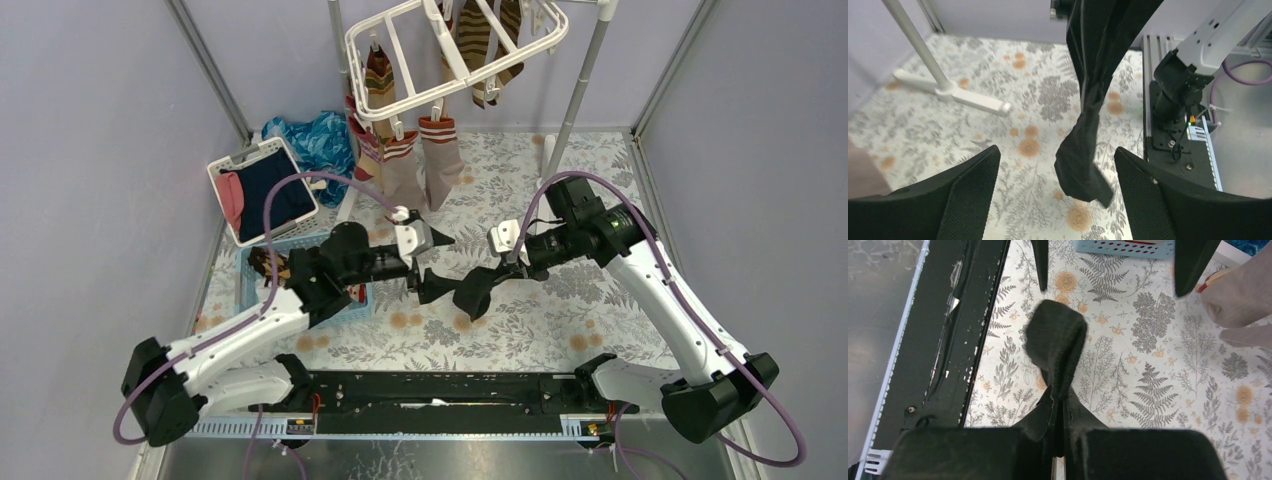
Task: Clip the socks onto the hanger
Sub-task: Pick up the sock at the center of the board.
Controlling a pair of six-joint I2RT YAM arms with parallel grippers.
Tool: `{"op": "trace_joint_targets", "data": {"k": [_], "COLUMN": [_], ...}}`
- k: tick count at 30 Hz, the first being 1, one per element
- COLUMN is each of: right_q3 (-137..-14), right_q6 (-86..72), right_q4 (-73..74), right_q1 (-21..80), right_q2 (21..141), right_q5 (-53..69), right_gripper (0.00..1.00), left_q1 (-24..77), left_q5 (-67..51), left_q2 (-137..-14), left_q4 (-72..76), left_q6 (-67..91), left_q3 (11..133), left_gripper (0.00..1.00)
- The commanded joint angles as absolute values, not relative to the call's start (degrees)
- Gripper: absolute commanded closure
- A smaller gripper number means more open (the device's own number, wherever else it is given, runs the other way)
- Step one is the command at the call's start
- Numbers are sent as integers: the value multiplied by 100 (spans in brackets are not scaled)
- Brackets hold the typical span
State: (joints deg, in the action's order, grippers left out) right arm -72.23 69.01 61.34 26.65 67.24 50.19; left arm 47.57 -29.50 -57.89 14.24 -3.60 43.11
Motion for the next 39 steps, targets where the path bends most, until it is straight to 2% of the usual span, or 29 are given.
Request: {"op": "trace_joint_targets", "data": {"k": [1, 12, 16, 24, 27, 31, 33, 35, 37, 39], "right_q3": [-7548, -7516, -7506, -7512, -7507, -7498, -7489, -7488, -7495, -7505], "right_q6": [7252, 7197, 7190, 7165, 7156, 7159, 7134, 7125, 7112, 7106], "right_q4": [6443, 6401, 6387, 6372, 6376, 6361, 6339, 6319, 6315, 6308], "right_q1": [2836, 2957, 2967, 2986, 2985, 2987, 2987, 2980, 2980, 2984], "right_q2": [6710, 6724, 6745, 6759, 6767, 6789, 6798, 6807, 6819, 6829], "right_q5": [4734, 4648, 4661, 4619, 4615, 4598, 4588, 4590, 4591, 4605], "right_gripper": [100, 100, 100, 100, 100, 100, 100, 100, 100, 100], "left_q1": [4778, 4852, 4857, 4860, 4860, 4860, 4856, 4860, 4854, 4860], "left_q5": [-3330, -3792, -3869, -4113, -4272, -4457, -4448, -4391, -4253, -4232], "left_q2": [-6362, -6912, -6979, -7168, -7224, -7260, -7239, -7200, -7183, -7168], "left_q4": [1556, 2687, 2865, 2715, 2666, 2681, 2767, 2784, 2778, 2794], "left_q6": [-412, 363, 529, 555, 526, 504, 565, 582, 643, 669], "left_q3": [4607, 4550, 4500, 4641, 4707, 4746, 4715, 4694, 4680, 4668], "left_gripper": [15, 34, 37, 51, 60, 85, 88, 88, 73, 67]}}
